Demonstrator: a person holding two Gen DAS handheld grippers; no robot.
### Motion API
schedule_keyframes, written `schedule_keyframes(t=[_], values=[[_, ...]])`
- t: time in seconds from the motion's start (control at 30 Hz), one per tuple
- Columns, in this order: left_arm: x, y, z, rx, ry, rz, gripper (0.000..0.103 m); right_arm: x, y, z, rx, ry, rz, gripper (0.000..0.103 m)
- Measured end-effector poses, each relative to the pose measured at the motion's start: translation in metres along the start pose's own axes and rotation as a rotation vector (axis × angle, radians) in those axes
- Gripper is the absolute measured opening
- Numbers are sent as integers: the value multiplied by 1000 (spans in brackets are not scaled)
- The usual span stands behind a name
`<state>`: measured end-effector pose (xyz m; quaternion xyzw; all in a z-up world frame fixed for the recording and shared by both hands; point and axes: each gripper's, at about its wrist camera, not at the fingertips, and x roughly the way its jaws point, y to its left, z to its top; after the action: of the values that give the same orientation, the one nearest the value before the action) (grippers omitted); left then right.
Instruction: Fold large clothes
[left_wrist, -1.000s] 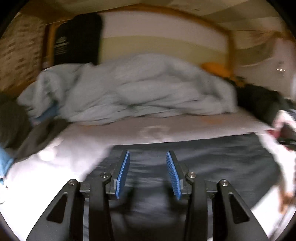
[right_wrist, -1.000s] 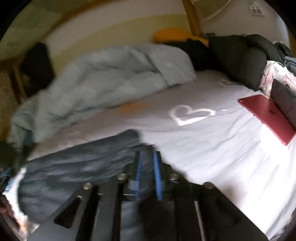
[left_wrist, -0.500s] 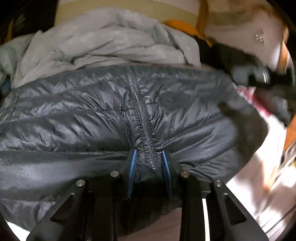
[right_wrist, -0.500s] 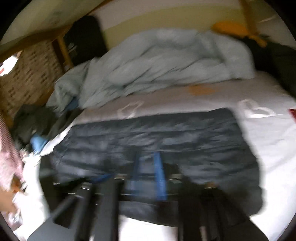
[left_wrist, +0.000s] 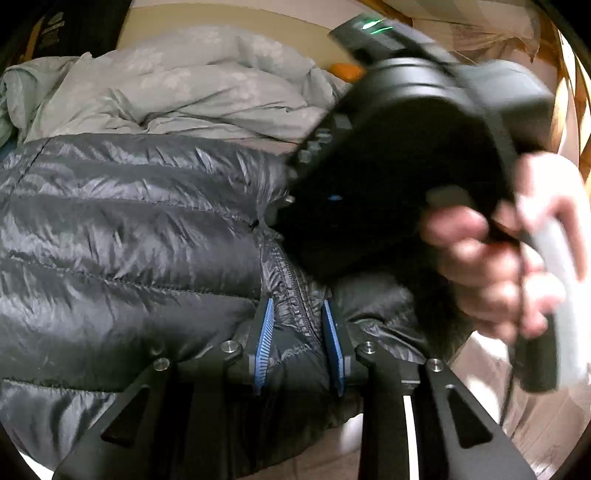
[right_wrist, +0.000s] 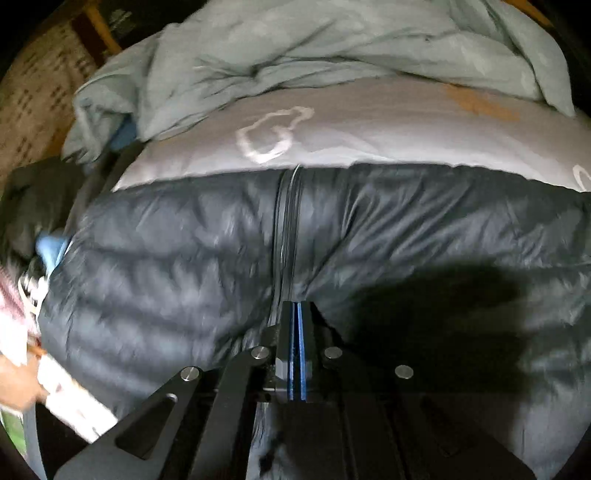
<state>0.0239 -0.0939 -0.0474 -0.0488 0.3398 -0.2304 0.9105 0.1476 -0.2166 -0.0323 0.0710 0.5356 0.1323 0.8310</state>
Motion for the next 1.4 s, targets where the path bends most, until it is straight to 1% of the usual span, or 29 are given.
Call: schedule_keyframes(t=[0.23,0.33,0.4,0.43,0.47,0.53,0.57,0.6,0.63,0.67,0.7,0.73,0.77,0.8,0.83,0.87,0.9,0.93,0.97,1.0,1.03,1.1,1.2,1.27,1.3,1.33,1.37,1.4], values=[[2,4,1,-20,6,-6,27,29,-11,44,55,39,-33,1],[0,3,0,-22,6,-7,27,34,-16,50,88,51,-10,1],[-1,1,-2,-18,6,-9,27,18,-17,45,92,5,-18,1],[0,3,1,-16,5,-9,27,3,-17,37,83,-44,-36,1],[0,3,0,-14,2,-8,27,-19,-16,25,57,-116,-47,1],[1,6,2,-14,0,-10,27,-58,-16,-3,18,-235,-49,2],[1,6,2,-16,-1,-13,27,-80,-20,-23,20,-291,-33,6],[2,7,1,-17,-2,-16,27,-96,-26,-39,38,-324,-11,11],[2,8,2,-17,-2,-16,27,-112,-34,-56,78,-333,15,33],[2,8,1,-15,-3,-15,27,-128,-47,-74,141,-329,63,60],[2,8,1,-14,-4,-15,27,-145,-61,-94,209,-350,144,69],[2,8,1,-14,-5,-15,27,-155,-71,-108,250,-371,176,70],[2,9,1,-14,-5,-15,27,-167,-81,-124,293,-396,166,70],[3,9,2,-14,-5,-15,27,-175,-89,-135,315,-428,128,70],[3,9,2,-14,-5,-15,27,-183,-95,-146,336,-468,74,74],[2,9,2,-13,-5,-15,27,-187,-102,-155,362,-513,12,84],[2,9,1,-13,-6,-16,27,-188,-109,-163,390,-548,-53,86],[3,9,1,-14,-7,-16,27,-186,-115,-166,413,-549,-95,86],[2,9,1,-15,-7,-18,27,-180,-120,-167,443,-528,-123,86],[2,9,1,-15,-7,-18,27,-172,-124,-167,467,-503,-124,86],[3,9,1,-13,-8,-15,27,-164,-128,-168,506,-471,-106,86],[2,8,0,-7,-10,-9,27,-151,-133,-167,555,-448,-47,86],[2,8,0,-5,-10,-9,27,-131,-148,-164,655,-415,-32,86],[2,7,0,-5,-11,-9,27,-121,-157,-163,699,-408,2,84],[2,7,-1,-4,-11,-8,27,-117,-158,-161,693,-405,27,76],[2,7,0,-4,-11,-8,27,-115,-154,-158,664,-402,56,49],[2,7,0,-5,-10,-9,27,-114,-150,-155,628,-405,65,28],[2,8,0,-6,-8,-8,27,-120,-144,-152,601,-425,46,21]])
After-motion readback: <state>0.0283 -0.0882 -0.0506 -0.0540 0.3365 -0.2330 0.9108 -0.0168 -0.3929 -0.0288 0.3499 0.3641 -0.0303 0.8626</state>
